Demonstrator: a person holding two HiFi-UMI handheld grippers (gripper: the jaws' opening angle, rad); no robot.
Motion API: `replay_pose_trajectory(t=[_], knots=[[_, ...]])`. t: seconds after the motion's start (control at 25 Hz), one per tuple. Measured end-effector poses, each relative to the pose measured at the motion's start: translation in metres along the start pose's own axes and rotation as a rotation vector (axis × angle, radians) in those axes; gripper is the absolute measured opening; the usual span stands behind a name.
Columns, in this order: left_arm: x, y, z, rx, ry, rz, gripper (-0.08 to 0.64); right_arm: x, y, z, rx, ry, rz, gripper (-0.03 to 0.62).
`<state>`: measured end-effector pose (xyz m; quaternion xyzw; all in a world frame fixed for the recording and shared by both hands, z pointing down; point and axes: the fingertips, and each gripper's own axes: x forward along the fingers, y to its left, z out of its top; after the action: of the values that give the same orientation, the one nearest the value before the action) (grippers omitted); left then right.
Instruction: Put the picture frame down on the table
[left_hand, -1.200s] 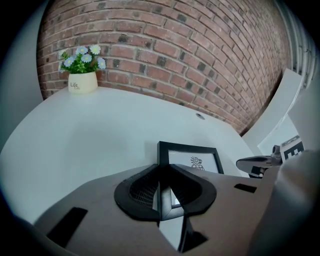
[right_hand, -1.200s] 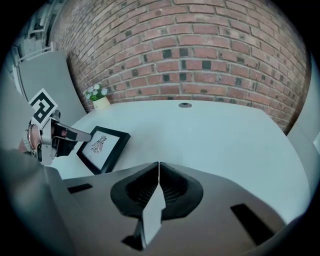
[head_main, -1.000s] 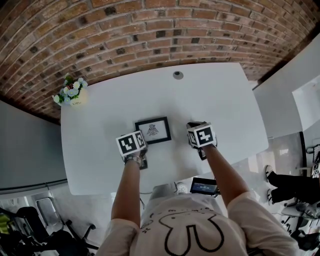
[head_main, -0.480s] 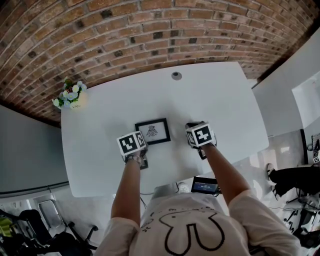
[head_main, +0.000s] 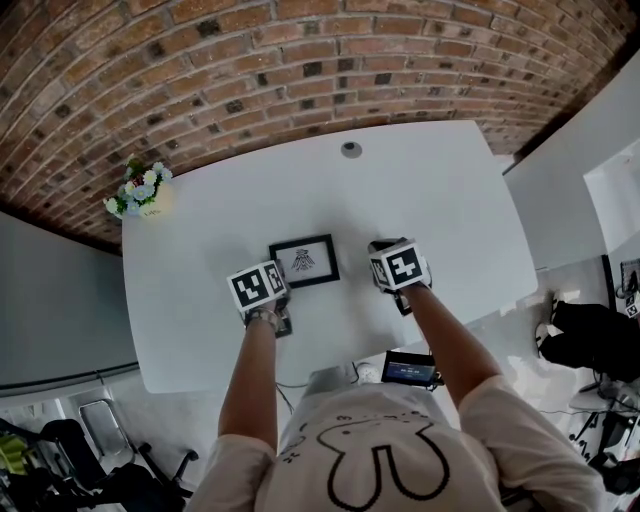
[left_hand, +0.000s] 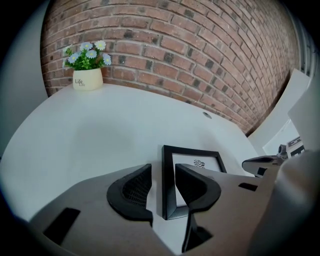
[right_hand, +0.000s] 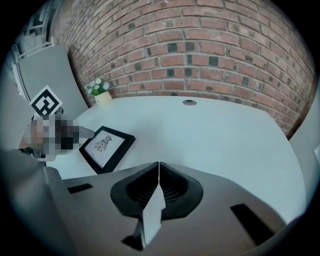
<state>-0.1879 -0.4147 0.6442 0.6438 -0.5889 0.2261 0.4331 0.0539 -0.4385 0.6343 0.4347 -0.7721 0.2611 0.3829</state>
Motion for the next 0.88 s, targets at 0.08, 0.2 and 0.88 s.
replay_pose_trajectory(t=[0.08, 0.2, 0.88], knots=[[-0.002, -0.001, 0.001, -0.002, -0.007, -0.002, 0.152, -0.003, 0.0, 0.003, -0.007, -0.008, 0.002, 0.018], [-0.006, -0.003, 0.001, -0.006, -0.013, -0.014, 0.152, -0.008, 0.0, 0.006, -0.006, -0.024, 0.002, 0.018], [-0.043, -0.019, -0.005, -0.009, -0.066, -0.069, 0.047, -0.052, 0.01, 0.007, -0.01, -0.117, 0.0, 0.018]])
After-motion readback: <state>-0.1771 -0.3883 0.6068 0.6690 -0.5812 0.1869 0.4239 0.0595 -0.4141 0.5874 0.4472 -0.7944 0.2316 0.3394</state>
